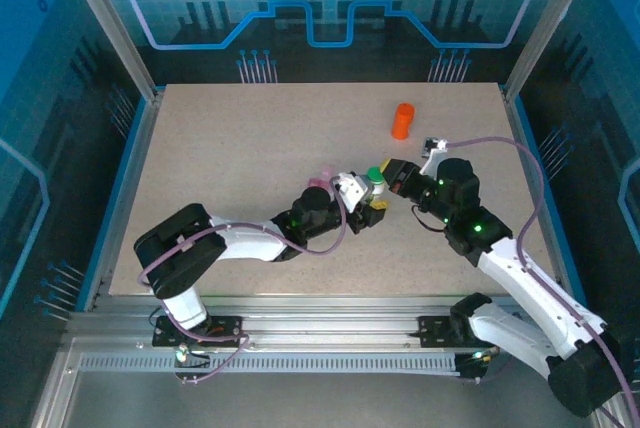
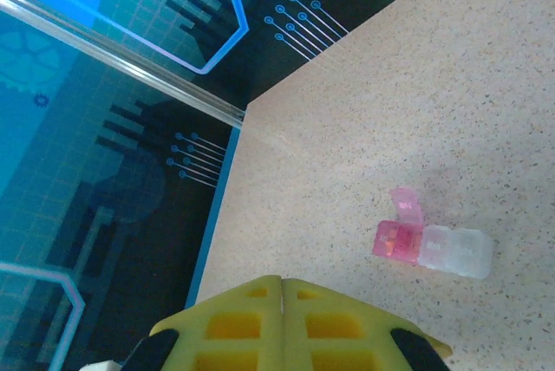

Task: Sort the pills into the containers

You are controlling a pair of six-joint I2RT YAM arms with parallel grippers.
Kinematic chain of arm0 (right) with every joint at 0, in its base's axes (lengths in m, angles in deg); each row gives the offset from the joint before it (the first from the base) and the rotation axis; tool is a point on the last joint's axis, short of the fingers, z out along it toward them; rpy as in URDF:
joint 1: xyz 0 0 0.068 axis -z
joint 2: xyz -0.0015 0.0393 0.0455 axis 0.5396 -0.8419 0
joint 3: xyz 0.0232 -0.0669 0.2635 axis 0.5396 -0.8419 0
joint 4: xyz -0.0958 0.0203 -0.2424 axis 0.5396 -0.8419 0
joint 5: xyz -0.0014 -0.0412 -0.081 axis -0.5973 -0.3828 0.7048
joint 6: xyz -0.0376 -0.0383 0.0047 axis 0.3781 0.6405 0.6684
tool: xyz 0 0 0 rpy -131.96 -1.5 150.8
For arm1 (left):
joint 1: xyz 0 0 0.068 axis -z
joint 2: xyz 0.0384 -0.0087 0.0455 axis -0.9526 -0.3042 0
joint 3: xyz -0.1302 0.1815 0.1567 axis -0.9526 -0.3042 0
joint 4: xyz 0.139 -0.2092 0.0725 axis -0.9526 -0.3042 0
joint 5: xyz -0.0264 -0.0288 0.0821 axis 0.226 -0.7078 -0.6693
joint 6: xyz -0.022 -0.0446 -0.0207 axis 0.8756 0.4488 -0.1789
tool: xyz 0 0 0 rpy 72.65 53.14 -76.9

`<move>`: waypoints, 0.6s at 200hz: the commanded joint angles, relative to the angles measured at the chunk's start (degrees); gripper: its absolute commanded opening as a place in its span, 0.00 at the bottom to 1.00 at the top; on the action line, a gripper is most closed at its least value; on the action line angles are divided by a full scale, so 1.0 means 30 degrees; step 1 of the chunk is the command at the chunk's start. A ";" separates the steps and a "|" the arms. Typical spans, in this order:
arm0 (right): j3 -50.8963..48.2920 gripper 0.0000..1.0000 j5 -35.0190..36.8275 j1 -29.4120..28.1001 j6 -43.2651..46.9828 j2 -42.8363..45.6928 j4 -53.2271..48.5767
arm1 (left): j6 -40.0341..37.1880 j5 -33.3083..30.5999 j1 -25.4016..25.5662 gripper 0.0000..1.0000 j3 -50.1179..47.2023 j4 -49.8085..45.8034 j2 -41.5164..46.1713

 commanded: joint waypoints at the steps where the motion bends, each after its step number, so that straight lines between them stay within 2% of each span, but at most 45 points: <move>1: -0.0407 0.00 -0.1250 0.0016 -0.0157 -0.0463 0.0895 | -0.0985 0.4163 0.0881 0.00 0.0657 0.1376 0.0500; 24: 0.0046 0.00 0.0168 0.0061 0.1056 0.0436 -0.1180 | -0.0469 0.4105 0.0359 0.00 0.0244 0.1079 0.0875; 40: 0.1045 0.21 0.0627 0.0060 0.2322 0.0668 -0.3316 | 0.0061 0.3985 -0.0126 0.00 0.0134 0.0684 0.1102; 75: 0.2984 0.42 0.1378 0.0060 0.5375 0.0986 -0.7267 | 0.0379 0.4001 -0.0774 0.00 -0.0178 -0.0029 0.1574; 91: 0.3167 0.46 0.1083 0.0060 0.7145 0.1327 -0.8169 | 0.0859 0.4444 -0.1205 0.00 -0.0630 0.0447 0.1822; 120: 0.4286 0.50 -0.1139 0.0060 1.0385 0.1948 -0.8590 | 0.1702 0.5585 -0.2178 0.00 -0.0999 0.0255 0.2398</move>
